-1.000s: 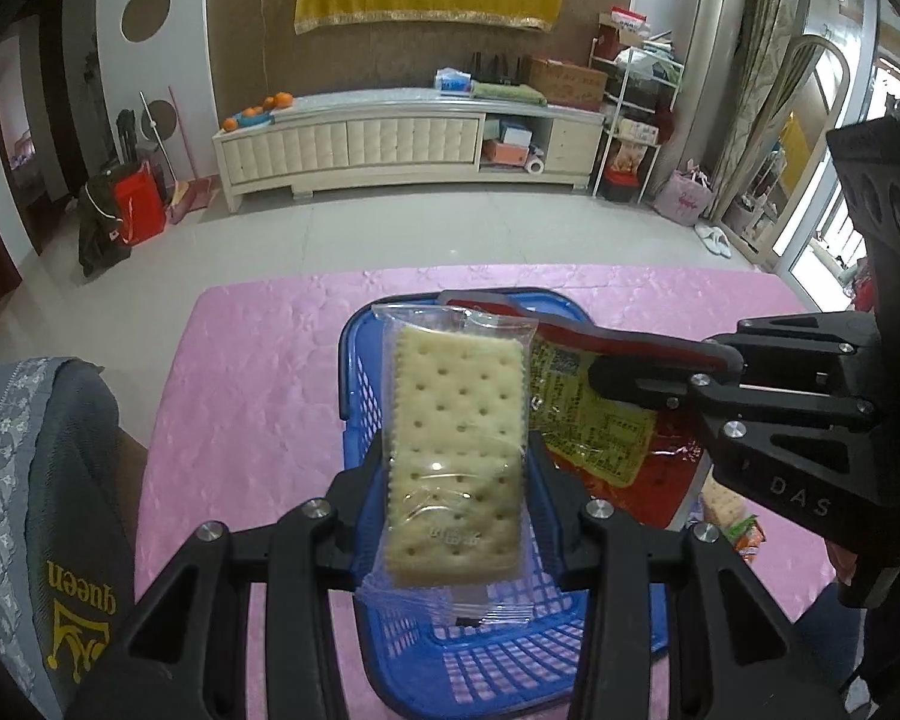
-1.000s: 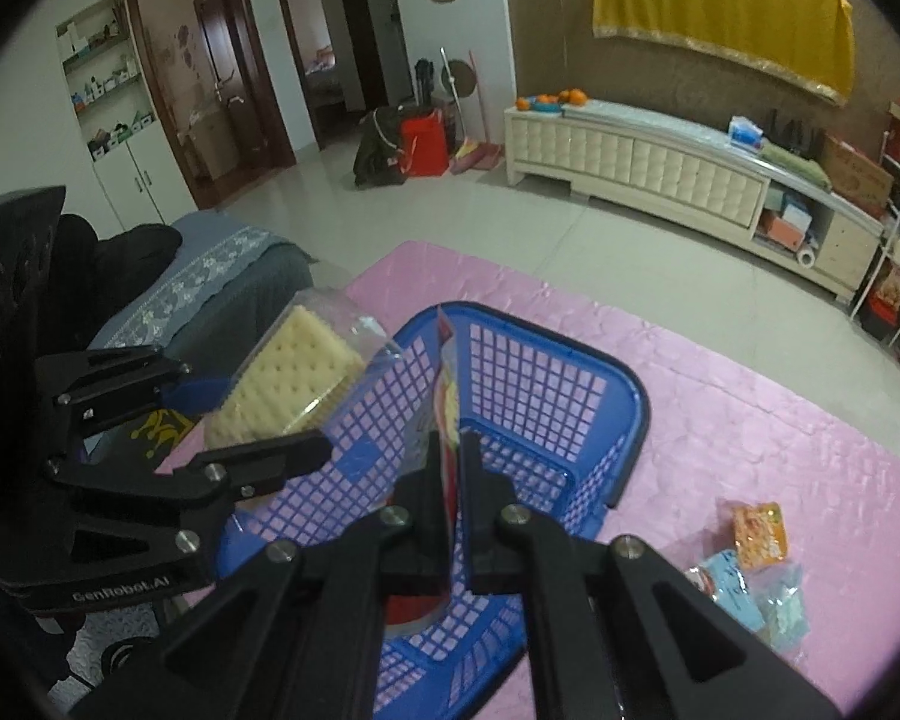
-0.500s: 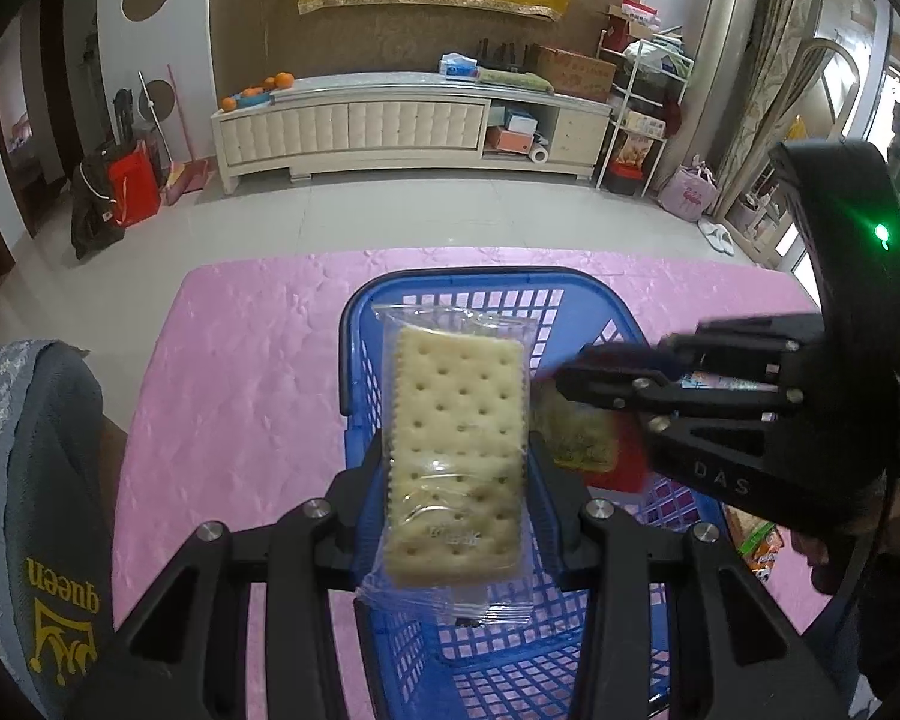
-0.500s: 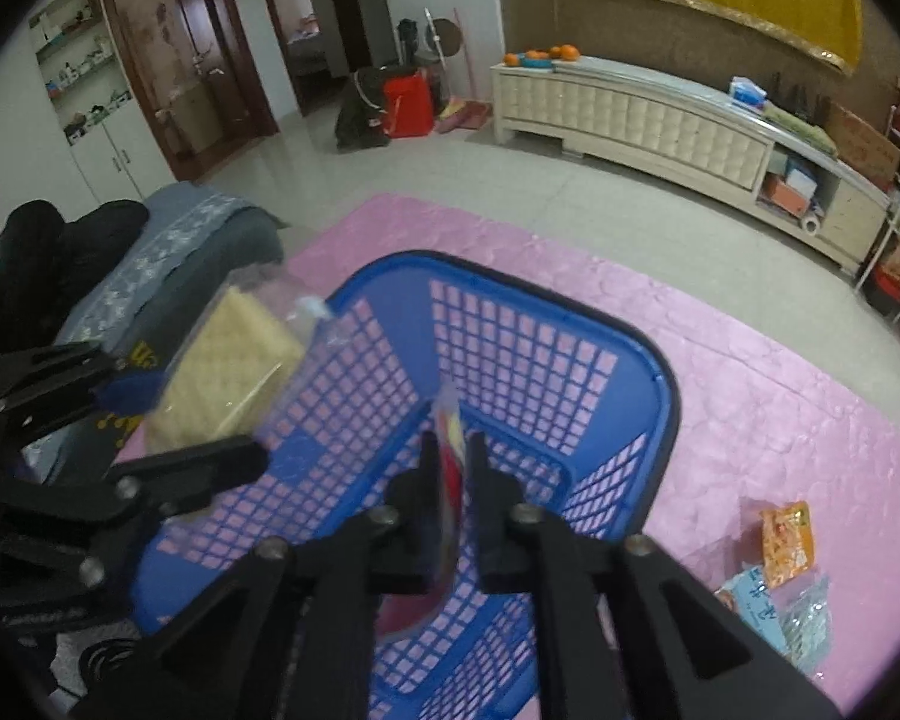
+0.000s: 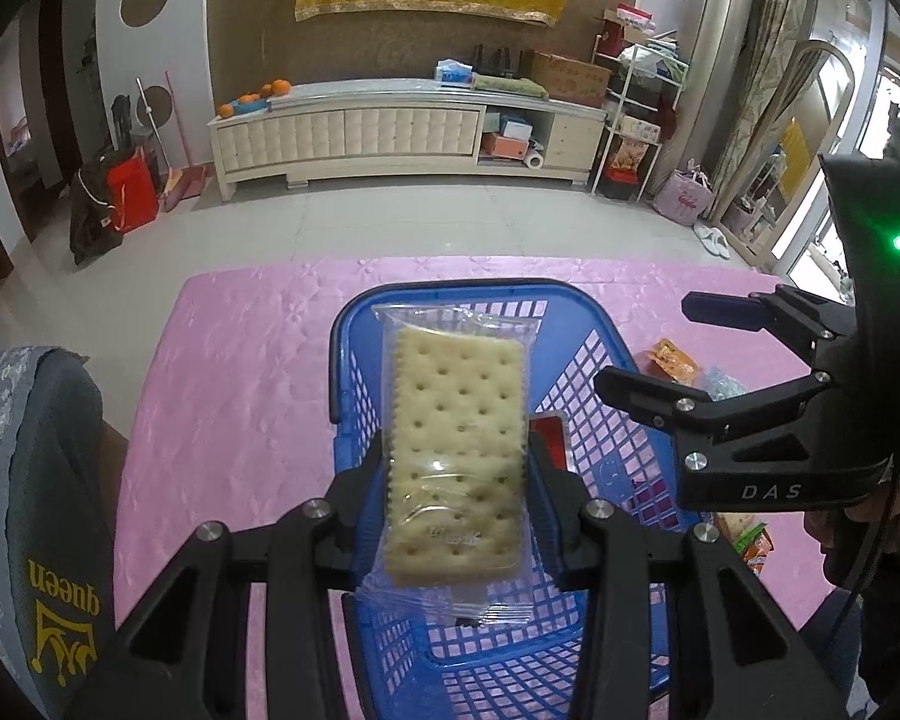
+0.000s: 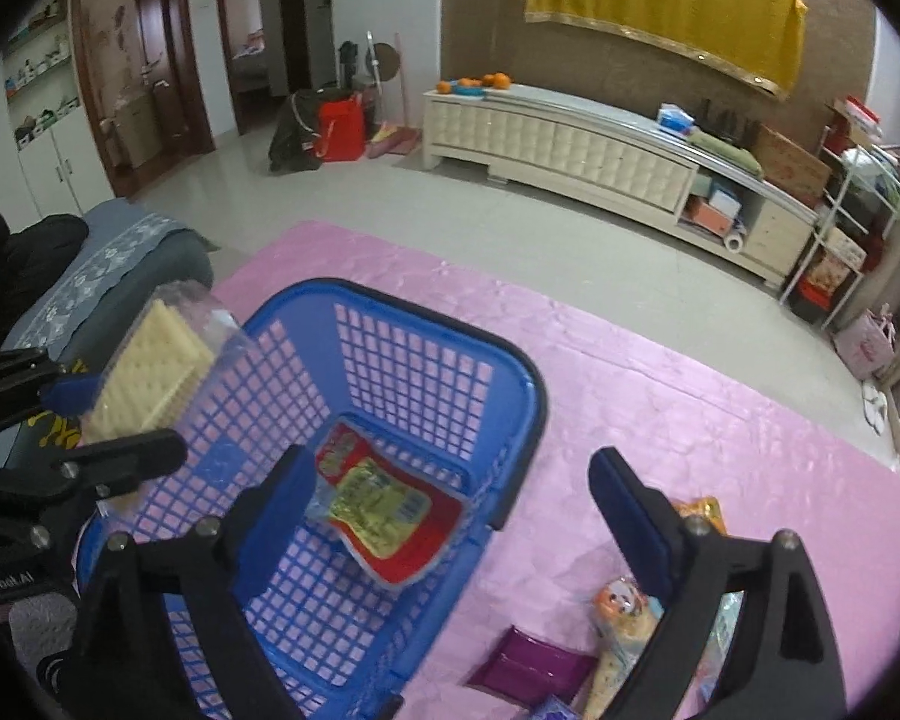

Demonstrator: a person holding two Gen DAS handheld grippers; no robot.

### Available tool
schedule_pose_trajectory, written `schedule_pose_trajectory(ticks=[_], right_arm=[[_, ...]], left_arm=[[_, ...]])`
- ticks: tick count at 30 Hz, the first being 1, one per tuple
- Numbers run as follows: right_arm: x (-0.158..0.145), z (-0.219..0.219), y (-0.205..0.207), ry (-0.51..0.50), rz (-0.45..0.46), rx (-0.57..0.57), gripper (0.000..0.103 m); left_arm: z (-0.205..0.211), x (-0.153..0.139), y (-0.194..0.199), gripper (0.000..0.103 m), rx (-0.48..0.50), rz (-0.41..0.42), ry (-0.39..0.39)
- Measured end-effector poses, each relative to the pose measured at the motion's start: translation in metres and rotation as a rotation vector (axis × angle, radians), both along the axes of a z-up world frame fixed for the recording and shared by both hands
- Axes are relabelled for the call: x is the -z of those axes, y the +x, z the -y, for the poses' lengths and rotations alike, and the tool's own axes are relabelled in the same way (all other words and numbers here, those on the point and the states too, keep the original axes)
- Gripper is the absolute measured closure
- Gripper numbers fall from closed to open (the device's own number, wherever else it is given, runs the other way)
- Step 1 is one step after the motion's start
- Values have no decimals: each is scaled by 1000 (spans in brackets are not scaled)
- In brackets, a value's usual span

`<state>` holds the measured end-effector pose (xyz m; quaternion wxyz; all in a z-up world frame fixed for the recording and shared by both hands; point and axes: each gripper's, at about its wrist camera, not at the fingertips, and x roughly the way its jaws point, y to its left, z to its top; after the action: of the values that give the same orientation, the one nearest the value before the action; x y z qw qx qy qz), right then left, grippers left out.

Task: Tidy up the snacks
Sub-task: 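Lower the cracker pack into the basket and open the left tool while the right tool releases the red bag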

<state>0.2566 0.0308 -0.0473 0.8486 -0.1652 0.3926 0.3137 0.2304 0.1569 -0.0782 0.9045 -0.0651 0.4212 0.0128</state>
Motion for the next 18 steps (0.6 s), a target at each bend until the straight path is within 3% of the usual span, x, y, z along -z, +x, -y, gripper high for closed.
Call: schedule_pose_trajectory(ticks=[16,18], right_arm=[[9,14,22,14,-18,90,8],[10,15,24,17,-20,97,8]], left_arm=[[-6,11,39,62,1,-20,6],[-8,12,43,41,-4,-24,8]])
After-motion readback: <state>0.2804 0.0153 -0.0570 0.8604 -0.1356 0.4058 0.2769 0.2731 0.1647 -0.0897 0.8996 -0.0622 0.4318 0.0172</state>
